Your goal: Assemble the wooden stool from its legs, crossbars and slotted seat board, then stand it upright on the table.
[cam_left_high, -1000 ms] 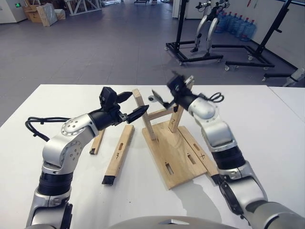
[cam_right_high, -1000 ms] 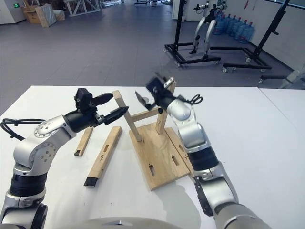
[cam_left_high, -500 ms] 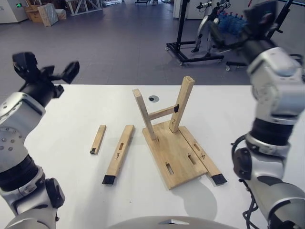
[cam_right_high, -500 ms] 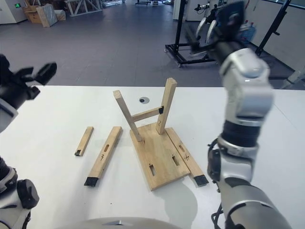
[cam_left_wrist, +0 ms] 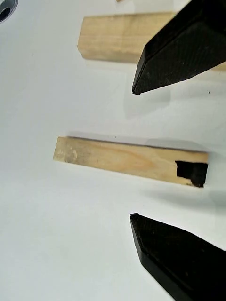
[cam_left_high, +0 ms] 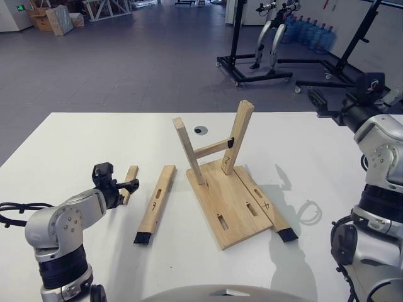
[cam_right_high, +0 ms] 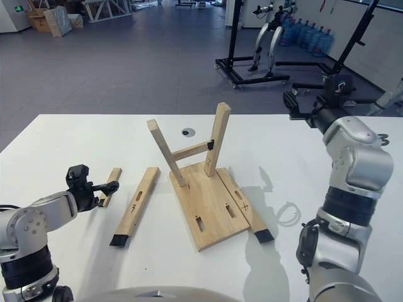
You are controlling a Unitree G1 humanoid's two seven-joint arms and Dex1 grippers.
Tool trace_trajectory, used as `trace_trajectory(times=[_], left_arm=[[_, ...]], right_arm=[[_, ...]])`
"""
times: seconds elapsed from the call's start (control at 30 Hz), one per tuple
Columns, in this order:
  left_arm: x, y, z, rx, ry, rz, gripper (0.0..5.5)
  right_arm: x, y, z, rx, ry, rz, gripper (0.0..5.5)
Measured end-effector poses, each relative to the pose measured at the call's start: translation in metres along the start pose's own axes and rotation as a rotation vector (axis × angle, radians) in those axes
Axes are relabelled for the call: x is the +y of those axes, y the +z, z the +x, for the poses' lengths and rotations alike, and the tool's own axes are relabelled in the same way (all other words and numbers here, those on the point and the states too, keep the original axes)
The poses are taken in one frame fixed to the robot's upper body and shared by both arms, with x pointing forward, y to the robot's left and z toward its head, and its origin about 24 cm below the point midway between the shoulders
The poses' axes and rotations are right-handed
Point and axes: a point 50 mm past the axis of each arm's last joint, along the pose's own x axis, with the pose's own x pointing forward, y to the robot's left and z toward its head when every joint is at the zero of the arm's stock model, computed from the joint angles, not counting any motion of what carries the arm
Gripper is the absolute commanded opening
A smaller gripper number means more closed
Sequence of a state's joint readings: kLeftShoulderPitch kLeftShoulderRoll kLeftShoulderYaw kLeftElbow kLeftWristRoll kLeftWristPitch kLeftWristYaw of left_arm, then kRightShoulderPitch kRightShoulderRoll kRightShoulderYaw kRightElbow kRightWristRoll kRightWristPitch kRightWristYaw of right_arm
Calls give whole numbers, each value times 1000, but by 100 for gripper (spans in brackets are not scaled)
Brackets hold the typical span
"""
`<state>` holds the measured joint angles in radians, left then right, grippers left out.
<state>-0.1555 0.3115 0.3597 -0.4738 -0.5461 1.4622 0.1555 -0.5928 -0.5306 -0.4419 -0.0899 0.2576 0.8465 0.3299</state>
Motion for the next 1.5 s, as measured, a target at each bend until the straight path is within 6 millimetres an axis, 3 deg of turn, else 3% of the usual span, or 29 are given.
trace_trajectory(times=[0.23,0.93,1.27,1.33,1.4,1.5], left_arm=[[-8,-15,26,39,-23,66,464],[7,-25,25,61,-8,104,128],[10,-17,26,19,-30,31,127],[12,-2,23,-37,-39,5,127],[7,39,13,-179,-74,11,127],[-12,130,-35,-562,-199,103,127]], right_arm=[[7,-13,3,26,-2,4,540],[21,-28,7,68,21,23,540],[23,-29,7,68,24,28,540],[21,-30,8,69,19,30,540],[14,-27,11,64,0,42,540],[3,7,20,-32,-11,110,540]])
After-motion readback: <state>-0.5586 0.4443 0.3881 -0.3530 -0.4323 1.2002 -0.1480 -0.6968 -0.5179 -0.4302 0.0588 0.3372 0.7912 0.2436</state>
